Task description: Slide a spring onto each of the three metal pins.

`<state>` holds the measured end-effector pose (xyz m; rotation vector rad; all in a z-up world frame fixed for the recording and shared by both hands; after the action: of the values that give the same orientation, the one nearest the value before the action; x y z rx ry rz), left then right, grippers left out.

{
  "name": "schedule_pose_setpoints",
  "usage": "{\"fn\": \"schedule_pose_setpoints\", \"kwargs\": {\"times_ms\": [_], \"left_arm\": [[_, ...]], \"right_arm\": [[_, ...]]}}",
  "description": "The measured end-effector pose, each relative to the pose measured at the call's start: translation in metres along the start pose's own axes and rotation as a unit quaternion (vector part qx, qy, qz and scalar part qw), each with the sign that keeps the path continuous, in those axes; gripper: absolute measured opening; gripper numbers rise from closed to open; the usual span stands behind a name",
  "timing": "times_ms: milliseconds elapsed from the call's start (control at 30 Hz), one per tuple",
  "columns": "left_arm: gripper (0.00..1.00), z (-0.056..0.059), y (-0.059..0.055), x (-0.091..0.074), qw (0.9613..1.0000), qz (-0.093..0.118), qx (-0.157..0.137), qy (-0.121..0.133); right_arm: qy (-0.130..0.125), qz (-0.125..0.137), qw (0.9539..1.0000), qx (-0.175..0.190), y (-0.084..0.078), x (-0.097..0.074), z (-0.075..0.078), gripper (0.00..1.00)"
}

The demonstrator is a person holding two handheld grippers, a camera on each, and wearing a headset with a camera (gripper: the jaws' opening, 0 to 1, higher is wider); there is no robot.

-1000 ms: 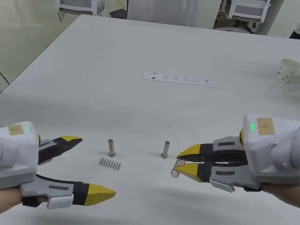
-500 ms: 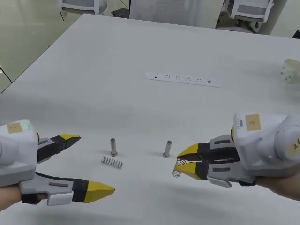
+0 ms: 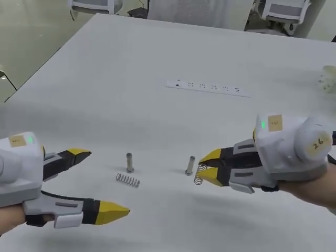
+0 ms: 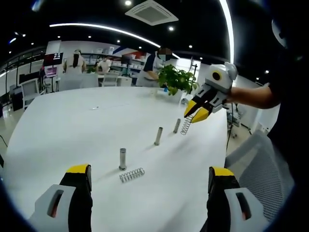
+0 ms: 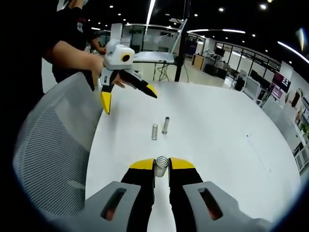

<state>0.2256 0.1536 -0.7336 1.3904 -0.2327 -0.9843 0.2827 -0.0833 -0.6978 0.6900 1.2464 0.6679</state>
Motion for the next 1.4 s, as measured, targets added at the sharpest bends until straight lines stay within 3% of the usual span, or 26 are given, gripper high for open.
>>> {"fn": "schedule_pose_setpoints", "kwargs": {"times_ms": [333, 533, 1400], "left_arm": [[0.98, -0.001, -0.003, -0.003, 1.0, -0.002, -0.003, 0.003], [0.98, -0.003, -0.007, -0.007, 1.0, -0.003, -0.004, 0.008], [0.98, -0.006, -0.011, -0.015, 0.9998, 0.002, -0.012, 0.019]], "right_arm": [[-0.044, 0.006, 0.9986, 0.028, 0.002, 0.005, 0.026, 0.08], [-0.057, 0.011, 0.9974, 0.043, 0.005, 0.007, 0.039, 0.08], [-0.053, -0.016, 0.9962, 0.068, -0.009, 0.029, 0.049, 0.08]]}}
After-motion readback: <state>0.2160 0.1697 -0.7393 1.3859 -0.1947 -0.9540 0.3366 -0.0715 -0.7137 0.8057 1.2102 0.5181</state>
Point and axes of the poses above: the centre of the closed fingertips' face, and the gripper's own axes: x roughly forward along the fingers, z roughly to its right, y roughly out of its top, the point moved 7 cm from there along -x, roughly backward along the fingers, and after that the axes turned 3 degrees about -x, right-handed, at the moved point
